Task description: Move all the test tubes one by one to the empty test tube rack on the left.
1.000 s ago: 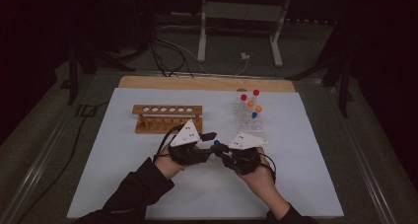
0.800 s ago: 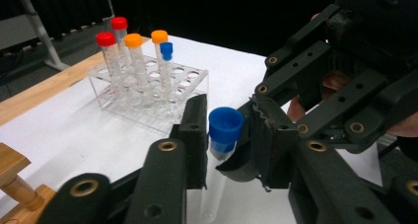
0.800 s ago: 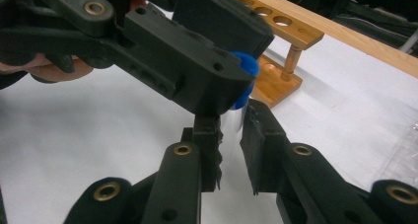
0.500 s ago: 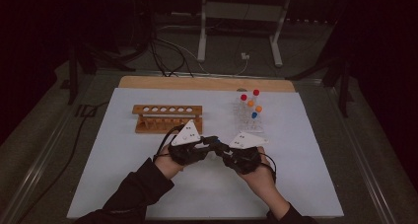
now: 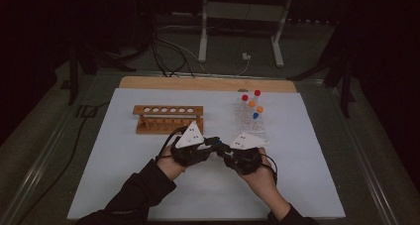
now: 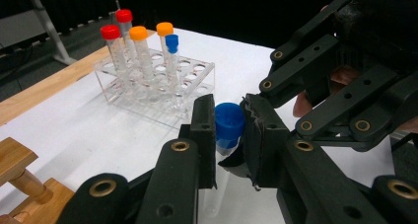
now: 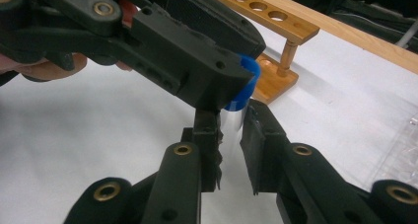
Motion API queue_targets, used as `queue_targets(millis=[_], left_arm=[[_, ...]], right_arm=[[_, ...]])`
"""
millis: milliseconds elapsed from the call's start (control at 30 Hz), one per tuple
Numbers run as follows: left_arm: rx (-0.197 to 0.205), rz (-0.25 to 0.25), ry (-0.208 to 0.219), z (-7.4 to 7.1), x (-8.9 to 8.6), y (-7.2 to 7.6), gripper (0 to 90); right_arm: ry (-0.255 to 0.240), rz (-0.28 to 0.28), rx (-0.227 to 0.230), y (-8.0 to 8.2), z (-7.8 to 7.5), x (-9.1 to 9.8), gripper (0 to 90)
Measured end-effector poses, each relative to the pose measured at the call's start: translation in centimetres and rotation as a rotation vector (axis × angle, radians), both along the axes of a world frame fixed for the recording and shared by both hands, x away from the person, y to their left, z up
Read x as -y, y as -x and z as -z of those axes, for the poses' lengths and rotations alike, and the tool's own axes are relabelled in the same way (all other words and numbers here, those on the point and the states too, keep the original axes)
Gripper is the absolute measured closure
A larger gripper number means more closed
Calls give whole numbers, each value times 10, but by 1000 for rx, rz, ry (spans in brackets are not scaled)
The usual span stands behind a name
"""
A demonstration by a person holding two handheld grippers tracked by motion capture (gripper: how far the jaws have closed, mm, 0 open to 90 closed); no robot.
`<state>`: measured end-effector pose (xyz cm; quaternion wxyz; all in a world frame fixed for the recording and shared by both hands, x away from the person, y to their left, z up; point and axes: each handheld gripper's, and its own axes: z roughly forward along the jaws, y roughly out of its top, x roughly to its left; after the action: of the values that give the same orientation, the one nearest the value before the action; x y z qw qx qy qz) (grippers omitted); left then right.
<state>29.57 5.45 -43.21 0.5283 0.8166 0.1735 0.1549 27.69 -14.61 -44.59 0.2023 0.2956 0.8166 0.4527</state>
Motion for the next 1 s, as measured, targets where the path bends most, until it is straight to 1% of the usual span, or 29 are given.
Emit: queue_targets(millis=[133,200,233,267,300,333,367,400,433,500,600,633,667,700,733,767,800,900,933,1000], left_arm=[[-1,-4,0,0,0,0,773],[-2,-9,15,0,0,0,773],[-2,-7,10,-1,-1,0,773],[9,-19,13,-2,-1,0,772],[9,-26,25,-3,-3,0,772],[5,-28,33,-5,-4,-1,773],[16,-40,31,-6,-6,-1,773],[25,-48,33,-8,-7,-1,773],[16,-49,42,-10,-10,-3,772],[24,-69,48,-13,-14,-5,772],[35,-93,56,-19,-21,-9,772],[36,-99,64,-22,-23,-11,772],[41,-108,71,-25,-26,-13,772],[44,-119,79,-29,-29,-15,772],[52,-129,88,-33,-32,-18,772],[55,-138,93,-37,-35,-21,772],[57,-150,100,-40,-38,-23,772],[73,-184,112,-50,-47,-32,772],[76,-196,112,-53,-49,-35,772],[86,-221,113,-58,-53,-41,772]], right_arm=[[1,2,6,0,0,0,772],[-13,-3,10,0,0,1,755],[-13,-3,10,0,0,1,755],[-30,-22,-8,-1,0,0,579],[-30,-22,-8,-1,0,0,579],[-32,-9,1,-1,0,0,538],[-42,-4,1,-2,1,1,458],[-50,-2,4,-2,0,2,438],[-57,-4,6,-2,0,3,405],[-75,-3,4,-3,-2,5,319],[-86,14,18,-2,-5,6,174],[-86,14,18,-2,-5,6,174],[-94,15,20,-2,-6,7,149],[-102,7,26,-1,-7,8,90],[-111,0,29,-1,-8,9,66],[-111,0,29,-1,-8,9,66],[-130,-3,28,-1,-9,11,27],[-148,-3,37,0,-11,13,0],[-152,-2,33,0,-12,14,0],[-147,1,35,0,-12,14,0]])
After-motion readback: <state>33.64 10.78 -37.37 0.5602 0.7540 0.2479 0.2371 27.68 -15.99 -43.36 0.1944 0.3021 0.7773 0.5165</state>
